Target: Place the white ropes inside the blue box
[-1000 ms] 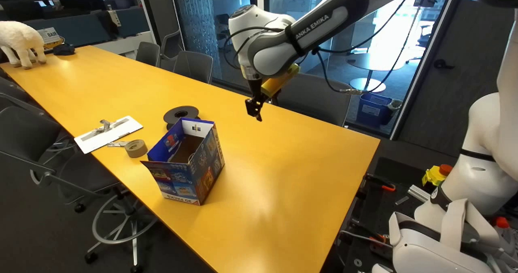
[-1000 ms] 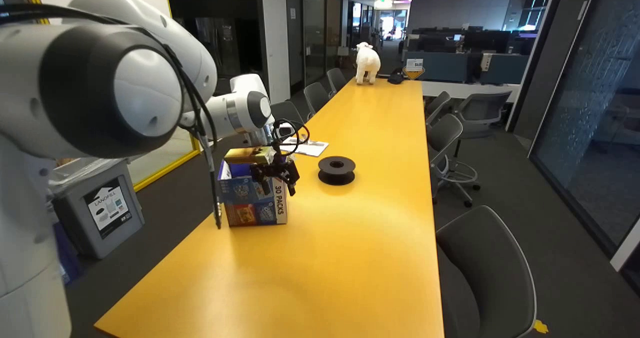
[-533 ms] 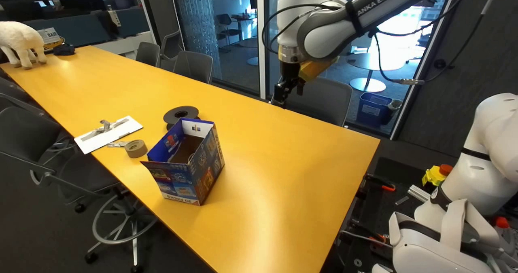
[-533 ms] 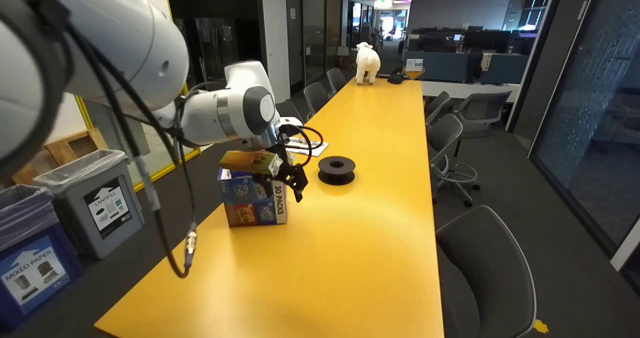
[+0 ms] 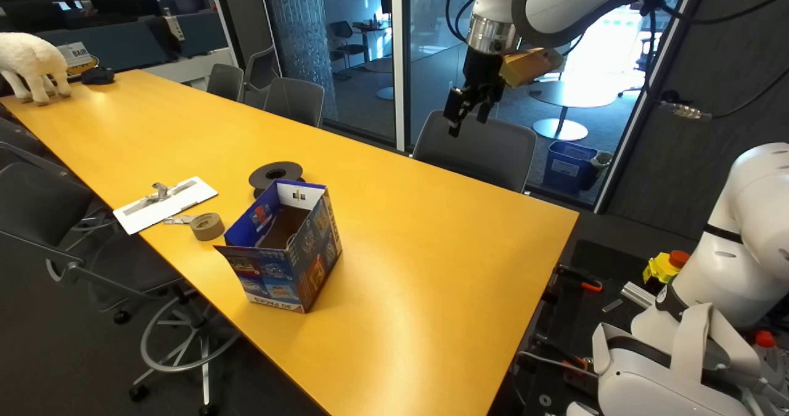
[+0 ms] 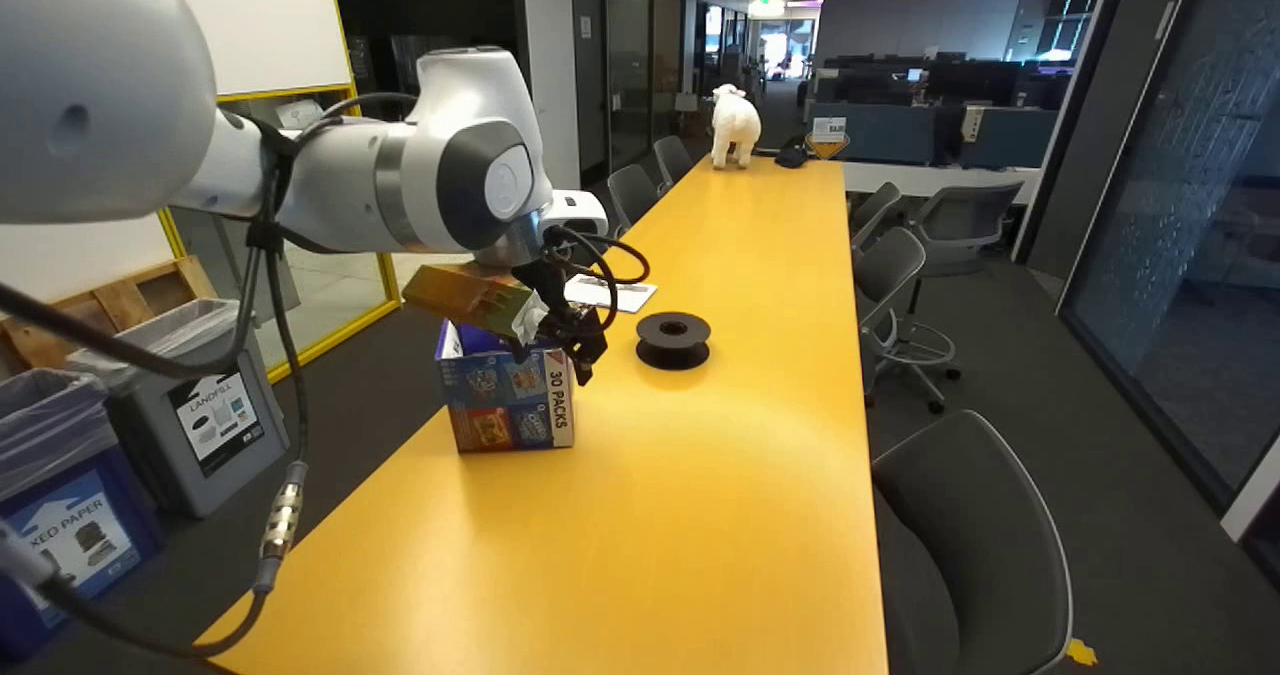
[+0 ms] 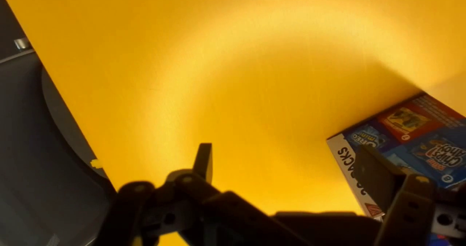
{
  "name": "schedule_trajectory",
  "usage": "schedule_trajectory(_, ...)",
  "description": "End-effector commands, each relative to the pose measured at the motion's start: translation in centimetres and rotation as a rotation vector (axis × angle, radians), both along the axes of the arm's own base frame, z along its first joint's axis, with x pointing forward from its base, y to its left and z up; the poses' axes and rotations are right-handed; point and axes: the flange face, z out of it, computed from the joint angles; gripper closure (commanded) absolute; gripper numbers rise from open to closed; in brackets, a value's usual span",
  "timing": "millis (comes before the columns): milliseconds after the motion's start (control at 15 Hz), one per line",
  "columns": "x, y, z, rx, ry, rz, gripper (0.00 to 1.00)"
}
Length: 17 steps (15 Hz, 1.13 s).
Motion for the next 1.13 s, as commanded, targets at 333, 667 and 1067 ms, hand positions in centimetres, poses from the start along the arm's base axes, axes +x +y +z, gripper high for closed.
schedule_trajectory(333, -3.5, 0.6, 0.3, 0.031, 0.207, -0.020, 0.00)
schedule_trajectory(667, -4.1, 0.4, -0.1, 0.014, 0.247, -0.038, 0.00)
schedule_trajectory(1067, -3.5, 0.3, -1.0, 0.021, 0.259, -0.039, 0.00)
